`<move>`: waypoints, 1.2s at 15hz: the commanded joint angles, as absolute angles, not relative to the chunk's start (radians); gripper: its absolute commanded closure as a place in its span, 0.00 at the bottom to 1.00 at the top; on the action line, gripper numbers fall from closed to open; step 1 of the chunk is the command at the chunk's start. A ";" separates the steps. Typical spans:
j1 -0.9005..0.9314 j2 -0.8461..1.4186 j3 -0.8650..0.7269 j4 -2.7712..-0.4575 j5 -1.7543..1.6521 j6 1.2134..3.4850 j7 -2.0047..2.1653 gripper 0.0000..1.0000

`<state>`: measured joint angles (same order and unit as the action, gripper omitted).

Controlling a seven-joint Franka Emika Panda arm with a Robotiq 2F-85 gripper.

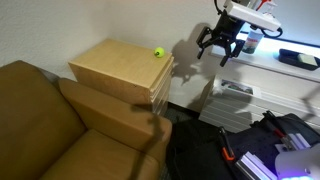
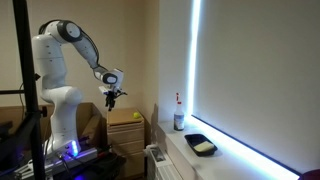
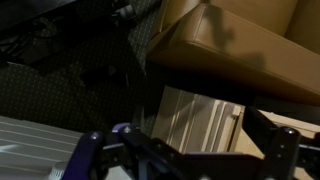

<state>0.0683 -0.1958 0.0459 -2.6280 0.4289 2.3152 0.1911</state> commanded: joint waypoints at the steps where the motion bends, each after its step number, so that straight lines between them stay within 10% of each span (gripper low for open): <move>1: 0.072 -0.090 0.046 -2.601 0.462 2.395 0.183 0.00; 10: 0.144 0.338 0.168 -2.469 0.957 2.960 -0.209 0.00; 18: 0.147 0.436 0.183 -2.416 0.934 2.959 -0.180 0.00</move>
<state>0.1473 0.4355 0.1825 -2.4154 0.9343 2.9586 -0.1803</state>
